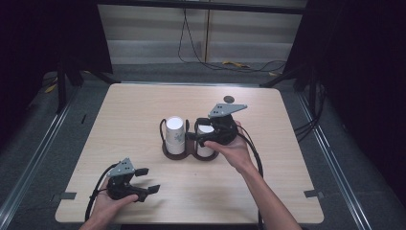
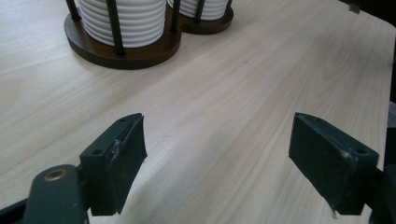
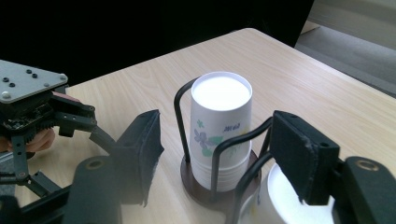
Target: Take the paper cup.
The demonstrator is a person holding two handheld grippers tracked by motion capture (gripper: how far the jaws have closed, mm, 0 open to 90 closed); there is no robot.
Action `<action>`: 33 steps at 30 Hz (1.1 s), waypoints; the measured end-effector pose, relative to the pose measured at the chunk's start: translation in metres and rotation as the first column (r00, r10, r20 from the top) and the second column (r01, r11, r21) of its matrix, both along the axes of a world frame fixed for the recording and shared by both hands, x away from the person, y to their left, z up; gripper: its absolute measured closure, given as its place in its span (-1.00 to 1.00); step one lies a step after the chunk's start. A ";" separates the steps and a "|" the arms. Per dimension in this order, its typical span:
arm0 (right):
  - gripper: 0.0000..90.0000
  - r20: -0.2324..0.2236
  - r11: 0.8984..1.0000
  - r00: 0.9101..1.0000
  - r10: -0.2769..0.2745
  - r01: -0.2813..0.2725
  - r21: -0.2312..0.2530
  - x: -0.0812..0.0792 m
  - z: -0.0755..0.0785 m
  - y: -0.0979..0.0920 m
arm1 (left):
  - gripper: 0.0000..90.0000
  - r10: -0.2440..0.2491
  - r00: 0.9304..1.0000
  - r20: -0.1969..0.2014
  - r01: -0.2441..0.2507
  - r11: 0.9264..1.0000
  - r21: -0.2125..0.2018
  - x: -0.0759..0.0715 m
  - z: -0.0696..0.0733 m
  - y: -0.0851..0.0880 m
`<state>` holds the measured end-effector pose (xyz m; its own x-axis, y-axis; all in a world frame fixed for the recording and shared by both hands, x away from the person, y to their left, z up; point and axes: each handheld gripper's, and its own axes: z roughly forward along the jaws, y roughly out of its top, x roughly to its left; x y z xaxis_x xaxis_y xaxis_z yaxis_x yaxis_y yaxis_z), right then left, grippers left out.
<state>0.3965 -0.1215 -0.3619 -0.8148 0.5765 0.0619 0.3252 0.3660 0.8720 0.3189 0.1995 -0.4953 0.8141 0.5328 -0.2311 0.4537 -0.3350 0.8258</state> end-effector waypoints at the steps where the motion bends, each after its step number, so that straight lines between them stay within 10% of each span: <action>1: -0.27 0.000 1.000 1.000 -0.001 0.001 -0.007 0.002 0.000 0.002 | -0.59 0.000 1.000 0.000 0.000 1.000 0.000 0.000 0.000 0.000; 23: -0.36 -0.078 0.989 0.996 0.050 -0.060 -0.136 0.038 0.001 0.042 | -0.59 -0.003 1.000 -0.003 0.003 1.000 0.004 0.001 0.000 0.002; 33: -0.35 -0.130 0.968 0.989 0.070 -0.099 -0.230 0.053 -0.004 0.057 | -0.59 -0.002 1.000 -0.005 0.002 1.000 0.003 0.001 0.000 0.002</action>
